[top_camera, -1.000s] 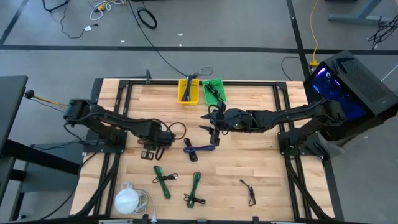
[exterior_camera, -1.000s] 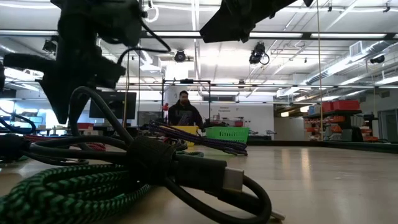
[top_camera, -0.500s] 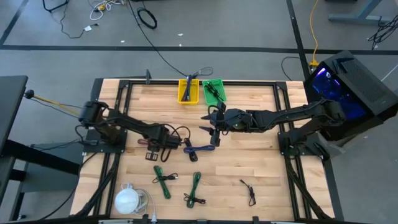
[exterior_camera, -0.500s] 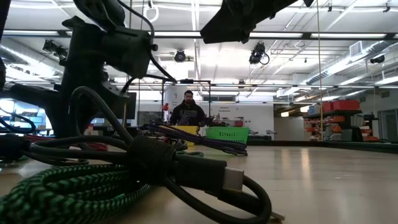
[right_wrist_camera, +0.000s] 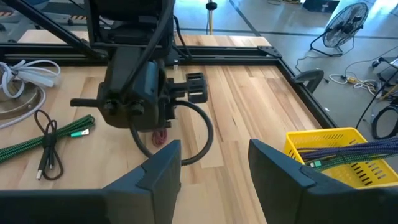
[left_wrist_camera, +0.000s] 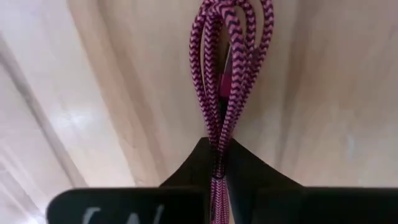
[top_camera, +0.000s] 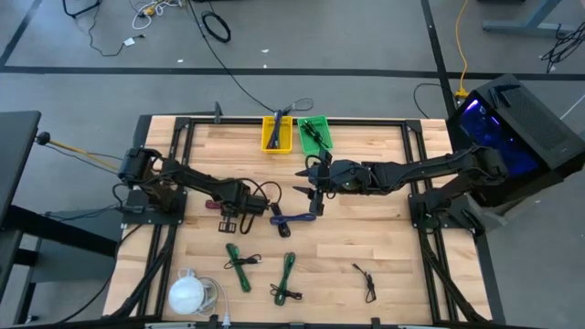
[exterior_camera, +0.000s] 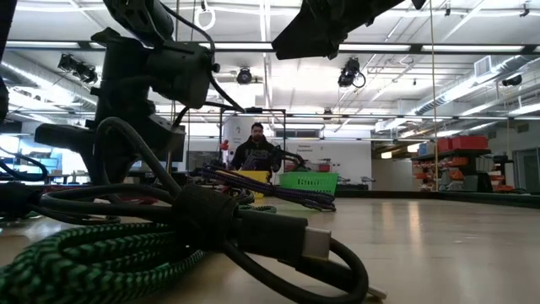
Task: Pick & Place USB Port
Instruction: Put the pink charger cable into the yellow bin
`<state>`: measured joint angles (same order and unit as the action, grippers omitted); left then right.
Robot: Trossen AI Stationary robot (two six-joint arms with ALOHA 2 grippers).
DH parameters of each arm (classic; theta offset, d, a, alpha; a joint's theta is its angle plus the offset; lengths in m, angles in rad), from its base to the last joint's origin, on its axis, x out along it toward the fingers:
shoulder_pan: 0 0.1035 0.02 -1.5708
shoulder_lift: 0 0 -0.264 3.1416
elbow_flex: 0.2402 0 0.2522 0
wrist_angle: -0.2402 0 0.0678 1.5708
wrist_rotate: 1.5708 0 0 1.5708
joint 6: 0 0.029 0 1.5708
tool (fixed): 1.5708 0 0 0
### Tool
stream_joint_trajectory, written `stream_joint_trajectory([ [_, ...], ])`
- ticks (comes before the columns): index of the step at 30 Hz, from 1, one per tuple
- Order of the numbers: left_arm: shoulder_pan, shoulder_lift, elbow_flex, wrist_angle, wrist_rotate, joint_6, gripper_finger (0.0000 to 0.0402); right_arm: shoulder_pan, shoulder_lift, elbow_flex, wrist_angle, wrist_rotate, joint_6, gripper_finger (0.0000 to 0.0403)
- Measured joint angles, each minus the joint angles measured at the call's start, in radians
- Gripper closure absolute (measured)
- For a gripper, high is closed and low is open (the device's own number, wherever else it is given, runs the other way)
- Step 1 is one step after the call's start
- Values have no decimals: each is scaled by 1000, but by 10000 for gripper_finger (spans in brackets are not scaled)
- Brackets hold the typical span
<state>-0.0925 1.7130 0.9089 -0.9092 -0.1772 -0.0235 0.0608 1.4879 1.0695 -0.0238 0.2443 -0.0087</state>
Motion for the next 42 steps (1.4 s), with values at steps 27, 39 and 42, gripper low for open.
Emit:
stream_joint_trajectory([
  [27,527,-471,123,562,229,87,379,0,0,0,-64,2,-1,213],
  [39,862,-381,-306,1448,555,-259,379,2,0,0,-114,1,19,213],
  [42,887,-334,-396,1729,562,-372,379,2,0,0,-89,2,4,213],
])
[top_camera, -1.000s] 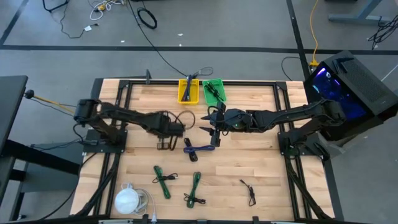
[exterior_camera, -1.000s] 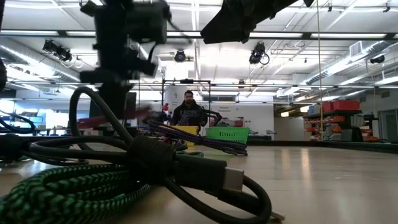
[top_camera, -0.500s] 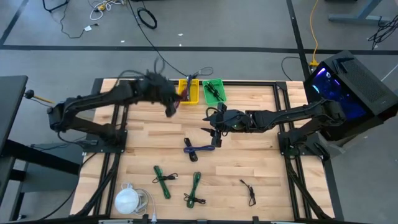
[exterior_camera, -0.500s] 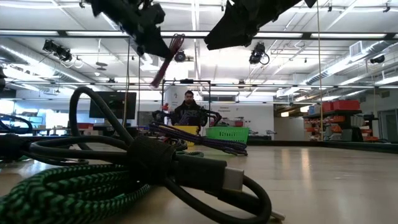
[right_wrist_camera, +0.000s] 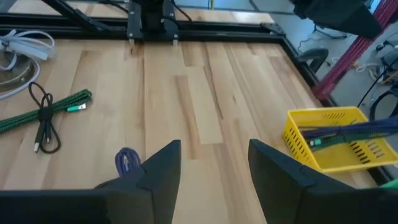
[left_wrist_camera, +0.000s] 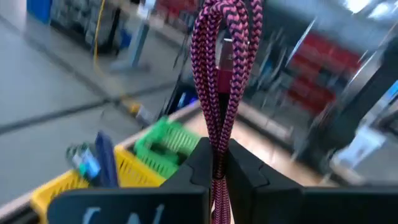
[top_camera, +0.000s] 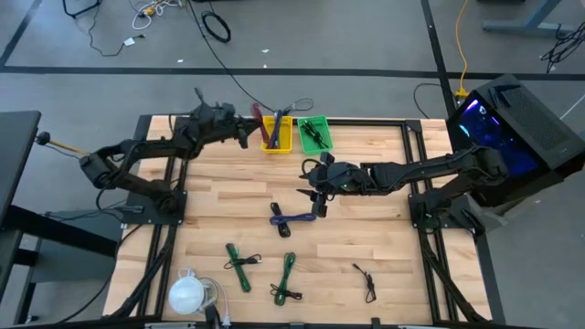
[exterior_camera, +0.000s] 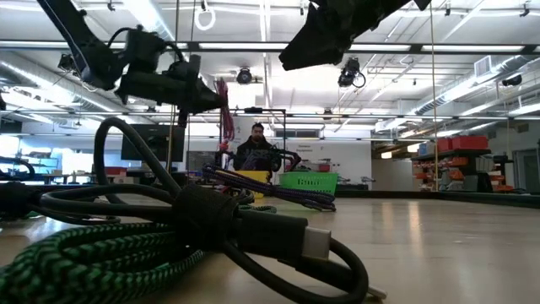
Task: Pick & Place USB Port
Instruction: Put the pink charger cable into the yellow bin
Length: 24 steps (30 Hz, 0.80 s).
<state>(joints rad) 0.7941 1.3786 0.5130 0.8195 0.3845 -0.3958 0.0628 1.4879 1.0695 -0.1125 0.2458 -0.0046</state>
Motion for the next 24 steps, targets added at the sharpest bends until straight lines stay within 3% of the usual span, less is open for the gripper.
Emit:
stream_joint_trajectory([
  [3,-4,49,-32,151,28,-47,379,0,0,0,16,0,-3,213],
  [13,-36,239,104,148,-18,-19,379,0,0,0,33,7,-12,213],
  [24,-81,371,277,-106,-145,86,379,0,0,0,30,0,-12,213],
])
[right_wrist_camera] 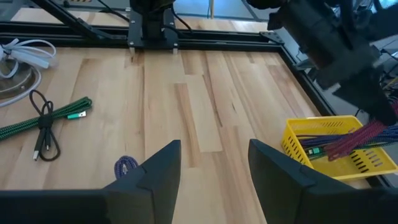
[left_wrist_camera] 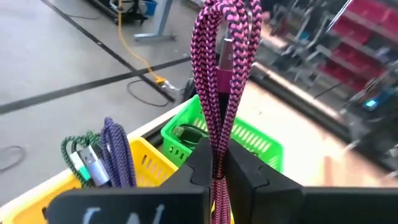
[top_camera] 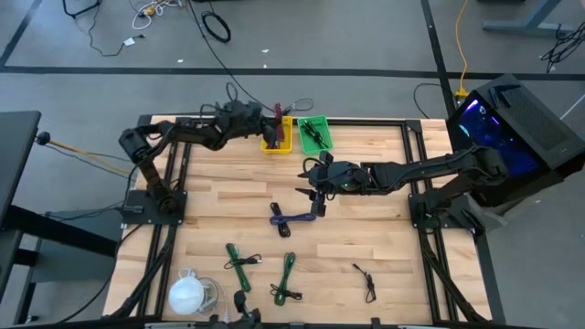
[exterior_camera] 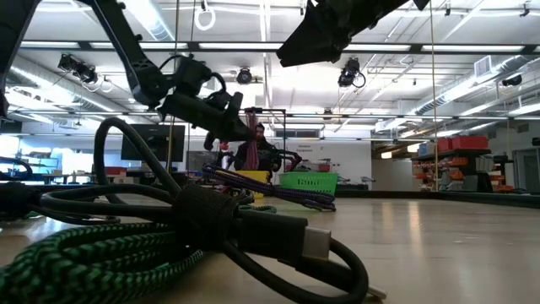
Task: Pick & Place USB Port
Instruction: Put the pink charger cable into the yellow bin, then put the purple charger cable into the yellow bin
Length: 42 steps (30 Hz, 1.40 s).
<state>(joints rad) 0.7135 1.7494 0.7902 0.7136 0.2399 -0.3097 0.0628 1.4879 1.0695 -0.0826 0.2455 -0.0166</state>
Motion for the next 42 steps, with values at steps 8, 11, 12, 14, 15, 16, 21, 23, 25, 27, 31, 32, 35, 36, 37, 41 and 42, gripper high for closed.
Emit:
stream_joint_trajectory([
  [8,-54,19,51,-122,-142,64,379,0,0,0,-1,0,-3,213],
  [11,-62,19,51,-150,-167,61,379,0,0,0,-1,0,-3,213],
  [12,-62,19,51,-157,-169,60,379,0,0,0,-1,0,-3,213],
  [14,-62,19,51,-177,-172,59,379,0,0,0,-1,0,-3,213],
  [15,-61,19,51,-186,-172,55,379,0,0,0,-1,0,-3,213],
  [16,-61,19,51,-191,-173,46,379,0,0,0,-1,0,-4,213],
  [21,-62,19,51,-195,-161,6,335,0,0,0,-1,0,-2,213],
  [23,-62,19,51,-193,-160,6,314,0,0,0,-1,0,-2,213],
  [25,-63,19,51,-191,-158,6,298,0,0,0,-1,0,-2,213],
  [27,-63,19,51,-188,-158,6,288,0,0,0,-1,0,-2,213],
  [31,-63,19,51,-177,-191,6,281,0,0,-1,-1,0,-2,213],
  [32,-63,19,51,-171,-197,6,281,0,0,-1,-1,0,-2,213],
  [35,-63,18,50,-131,-182,15,284,0,0,-1,-1,0,-2,213],
  [36,-63,13,50,-121,-159,27,285,0,0,-1,0,0,-1,213],
  [37,-62,6,50,-113,-124,36,286,0,0,-1,-1,0,-1,213],
  [41,-65,-48,50,-129,164,65,287,0,0,-1,-8,0,1,213],
  [42,-68,-65,50,-155,252,66,287,0,0,-1,-17,0,4,213],
])
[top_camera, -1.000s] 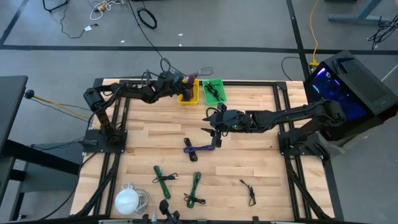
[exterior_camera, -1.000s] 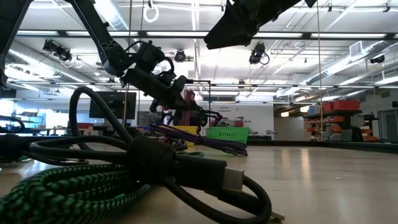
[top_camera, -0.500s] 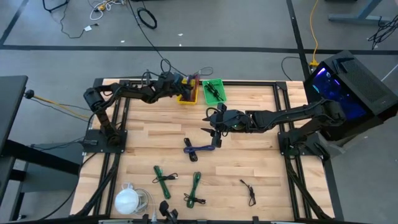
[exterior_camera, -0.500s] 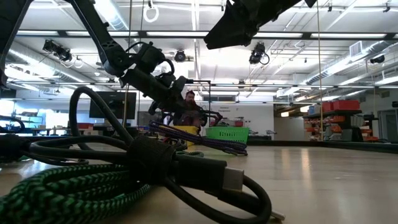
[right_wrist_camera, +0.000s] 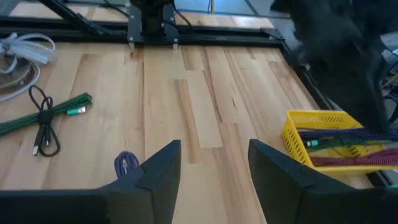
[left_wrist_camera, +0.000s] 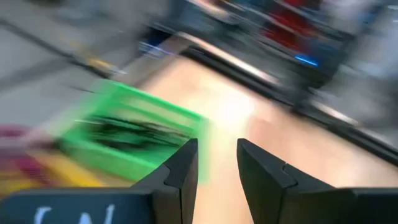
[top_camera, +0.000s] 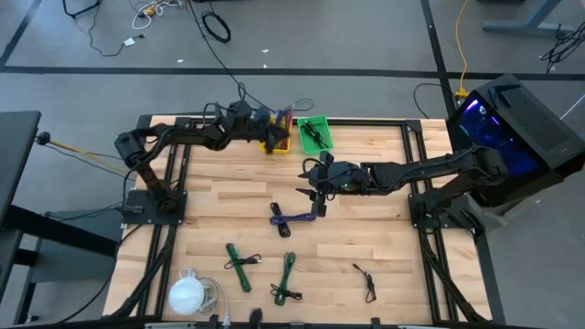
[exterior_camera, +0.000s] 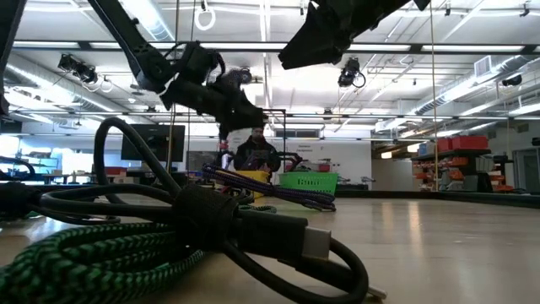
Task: Pick & Place USB Port
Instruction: Put the purple charger cable into the yellow bin
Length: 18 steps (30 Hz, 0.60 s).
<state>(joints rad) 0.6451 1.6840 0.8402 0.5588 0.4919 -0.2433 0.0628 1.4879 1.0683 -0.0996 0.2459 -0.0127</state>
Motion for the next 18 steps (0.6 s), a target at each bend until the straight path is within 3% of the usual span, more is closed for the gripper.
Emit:
stream_joint_trajectory([
  [3,-33,-52,0,-107,156,4,287,0,0,0,-21,0,5,213],
  [6,-99,-112,0,-267,182,61,287,0,0,0,-26,0,7,213],
  [13,-321,-226,0,-551,30,136,287,6,12,0,-114,-109,85,213],
  [18,-431,-256,0,-766,-105,201,287,29,128,-5,-130,-113,110,213],
])
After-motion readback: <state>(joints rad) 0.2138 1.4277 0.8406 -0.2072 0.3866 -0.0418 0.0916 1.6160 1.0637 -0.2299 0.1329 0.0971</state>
